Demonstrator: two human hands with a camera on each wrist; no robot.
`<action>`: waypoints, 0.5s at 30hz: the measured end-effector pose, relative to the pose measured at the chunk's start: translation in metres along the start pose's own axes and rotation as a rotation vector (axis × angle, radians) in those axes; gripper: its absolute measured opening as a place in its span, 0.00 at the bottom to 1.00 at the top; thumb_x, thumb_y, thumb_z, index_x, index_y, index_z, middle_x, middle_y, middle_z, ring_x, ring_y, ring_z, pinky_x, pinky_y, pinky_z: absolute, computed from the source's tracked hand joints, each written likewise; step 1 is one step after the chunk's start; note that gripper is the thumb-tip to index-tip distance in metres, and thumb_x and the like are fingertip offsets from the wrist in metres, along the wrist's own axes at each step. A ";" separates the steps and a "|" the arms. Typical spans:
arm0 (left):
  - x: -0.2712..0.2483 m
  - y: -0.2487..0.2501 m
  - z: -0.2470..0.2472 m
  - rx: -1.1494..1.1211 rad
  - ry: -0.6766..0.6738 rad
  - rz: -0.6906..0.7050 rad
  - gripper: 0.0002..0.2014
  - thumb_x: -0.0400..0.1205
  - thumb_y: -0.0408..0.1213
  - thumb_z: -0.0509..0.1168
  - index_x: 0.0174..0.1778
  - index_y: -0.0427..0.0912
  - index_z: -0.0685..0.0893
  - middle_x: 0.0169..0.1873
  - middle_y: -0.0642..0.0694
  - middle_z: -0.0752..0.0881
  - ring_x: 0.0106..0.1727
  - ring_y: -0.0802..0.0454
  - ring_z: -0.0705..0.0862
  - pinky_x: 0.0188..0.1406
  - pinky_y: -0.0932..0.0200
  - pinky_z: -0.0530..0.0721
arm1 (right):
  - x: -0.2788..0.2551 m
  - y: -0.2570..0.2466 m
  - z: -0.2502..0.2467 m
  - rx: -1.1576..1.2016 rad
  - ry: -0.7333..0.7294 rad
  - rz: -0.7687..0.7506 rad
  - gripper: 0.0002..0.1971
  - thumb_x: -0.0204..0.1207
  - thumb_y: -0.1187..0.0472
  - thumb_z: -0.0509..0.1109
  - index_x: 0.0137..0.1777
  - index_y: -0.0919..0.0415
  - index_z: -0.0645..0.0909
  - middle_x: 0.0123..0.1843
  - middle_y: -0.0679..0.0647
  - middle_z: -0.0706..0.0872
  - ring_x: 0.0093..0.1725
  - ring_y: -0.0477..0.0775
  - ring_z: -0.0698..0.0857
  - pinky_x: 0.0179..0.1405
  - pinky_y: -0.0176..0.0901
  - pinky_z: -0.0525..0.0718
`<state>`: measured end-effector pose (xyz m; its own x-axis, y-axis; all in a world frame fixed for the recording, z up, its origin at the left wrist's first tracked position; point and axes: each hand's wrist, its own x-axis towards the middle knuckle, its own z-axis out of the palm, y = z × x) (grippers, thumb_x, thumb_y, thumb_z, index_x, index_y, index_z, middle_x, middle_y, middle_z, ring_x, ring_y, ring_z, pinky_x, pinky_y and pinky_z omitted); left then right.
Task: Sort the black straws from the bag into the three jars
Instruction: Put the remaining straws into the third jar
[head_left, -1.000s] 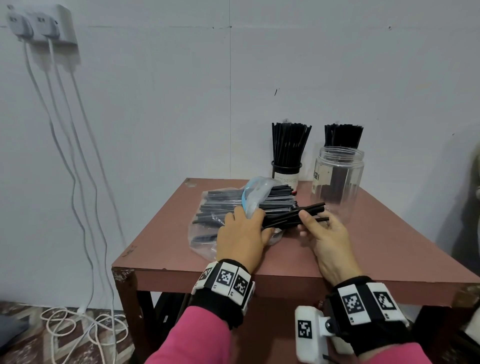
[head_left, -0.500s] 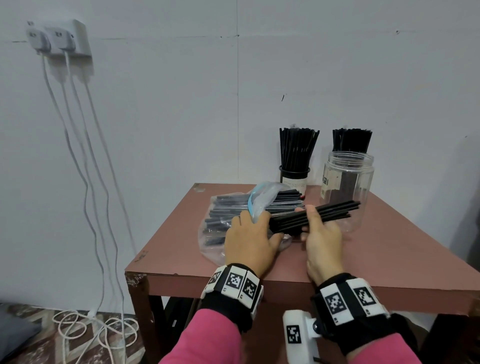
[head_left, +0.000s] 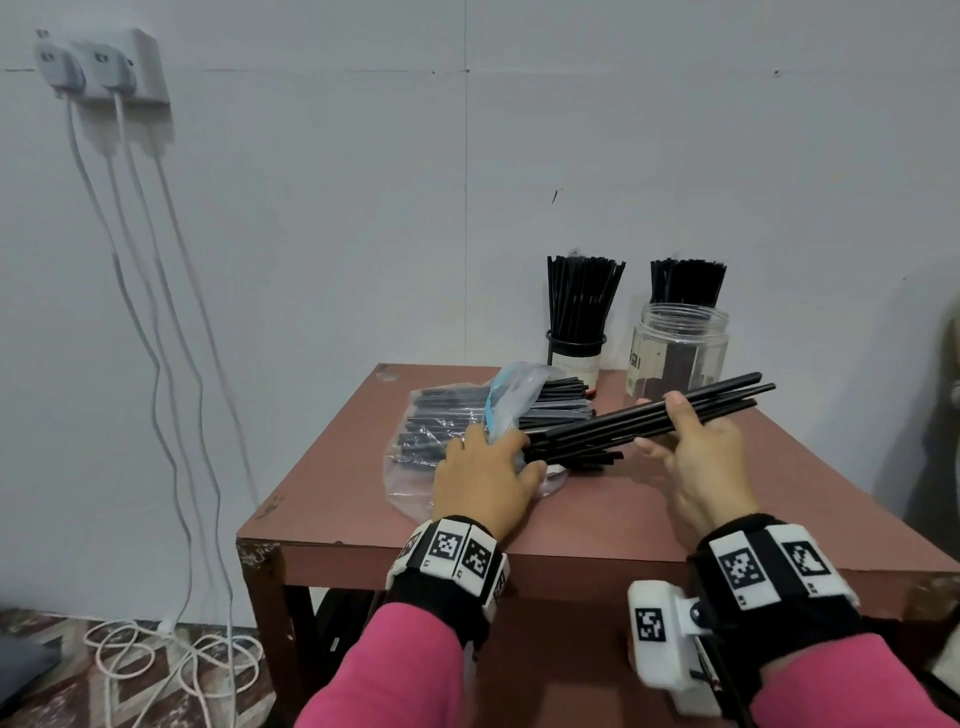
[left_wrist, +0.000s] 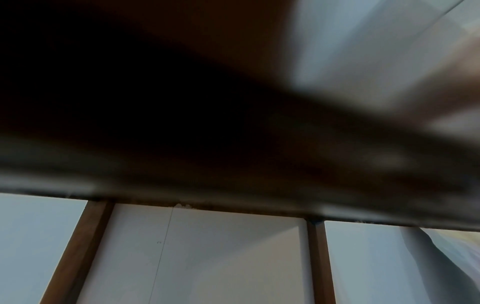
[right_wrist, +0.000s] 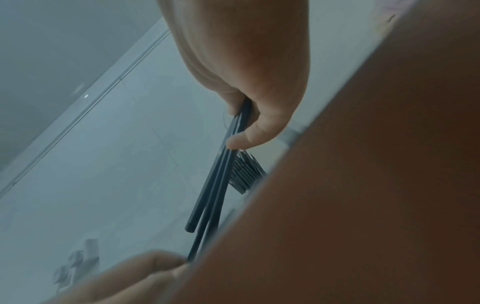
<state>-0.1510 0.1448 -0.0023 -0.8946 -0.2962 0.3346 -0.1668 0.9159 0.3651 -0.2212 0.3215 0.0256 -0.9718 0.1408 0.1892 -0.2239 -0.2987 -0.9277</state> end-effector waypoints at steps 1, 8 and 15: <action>0.000 0.000 0.000 -0.013 -0.012 -0.003 0.18 0.83 0.59 0.57 0.66 0.58 0.76 0.62 0.45 0.73 0.65 0.42 0.72 0.63 0.48 0.74 | 0.002 -0.004 -0.003 0.004 0.012 0.005 0.12 0.85 0.58 0.64 0.54 0.69 0.77 0.42 0.55 0.86 0.31 0.47 0.87 0.34 0.36 0.88; 0.000 -0.001 -0.001 -0.059 -0.026 -0.024 0.15 0.83 0.57 0.58 0.63 0.58 0.78 0.62 0.45 0.73 0.65 0.43 0.72 0.62 0.47 0.76 | 0.013 -0.028 -0.015 0.005 0.055 -0.039 0.11 0.85 0.59 0.64 0.56 0.69 0.76 0.48 0.59 0.83 0.36 0.49 0.87 0.32 0.34 0.88; 0.001 -0.002 0.001 -0.060 -0.020 -0.021 0.16 0.83 0.58 0.57 0.63 0.58 0.77 0.62 0.46 0.73 0.64 0.43 0.72 0.62 0.47 0.77 | 0.037 -0.111 -0.008 0.005 0.028 -0.316 0.06 0.85 0.62 0.63 0.45 0.61 0.76 0.46 0.57 0.85 0.40 0.48 0.89 0.33 0.35 0.87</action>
<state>-0.1514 0.1429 -0.0034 -0.8994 -0.3091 0.3090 -0.1607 0.8914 0.4238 -0.2318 0.3675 0.1328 -0.8518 0.2534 0.4585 -0.5146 -0.2405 -0.8230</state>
